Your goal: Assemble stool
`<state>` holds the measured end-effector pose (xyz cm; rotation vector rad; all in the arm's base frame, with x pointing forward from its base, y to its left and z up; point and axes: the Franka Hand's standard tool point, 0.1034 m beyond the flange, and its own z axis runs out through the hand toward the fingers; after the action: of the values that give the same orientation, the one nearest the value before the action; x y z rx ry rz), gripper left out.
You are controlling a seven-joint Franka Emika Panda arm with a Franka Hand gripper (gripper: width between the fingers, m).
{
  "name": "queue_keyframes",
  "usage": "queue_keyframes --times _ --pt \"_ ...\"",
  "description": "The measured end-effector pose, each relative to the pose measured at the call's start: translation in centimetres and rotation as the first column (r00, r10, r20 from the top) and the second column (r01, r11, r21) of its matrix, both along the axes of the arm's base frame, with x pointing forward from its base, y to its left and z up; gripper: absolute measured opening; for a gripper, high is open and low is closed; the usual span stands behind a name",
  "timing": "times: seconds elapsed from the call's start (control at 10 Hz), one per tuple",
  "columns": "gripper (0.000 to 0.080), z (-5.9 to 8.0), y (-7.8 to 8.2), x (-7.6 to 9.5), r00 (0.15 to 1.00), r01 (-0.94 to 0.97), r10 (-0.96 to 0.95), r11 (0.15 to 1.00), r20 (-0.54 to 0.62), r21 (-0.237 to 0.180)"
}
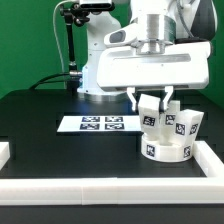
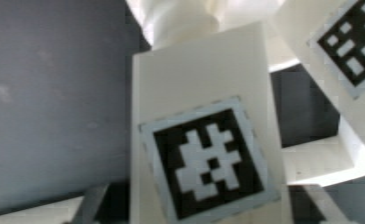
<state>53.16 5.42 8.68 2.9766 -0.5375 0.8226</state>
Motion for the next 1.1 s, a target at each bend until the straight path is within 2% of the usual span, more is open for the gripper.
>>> queue_keyframes --times 0.5,1.1 --pt "0.0327 -0.6 0.1 -0.3 1.0 -0.005 0.005 1.0 -0.003 -0.008" --pt "0.0327 -0.6 0.5 -1.0 1.0 -0.011 0.011 1.0 0.01 -0.015"
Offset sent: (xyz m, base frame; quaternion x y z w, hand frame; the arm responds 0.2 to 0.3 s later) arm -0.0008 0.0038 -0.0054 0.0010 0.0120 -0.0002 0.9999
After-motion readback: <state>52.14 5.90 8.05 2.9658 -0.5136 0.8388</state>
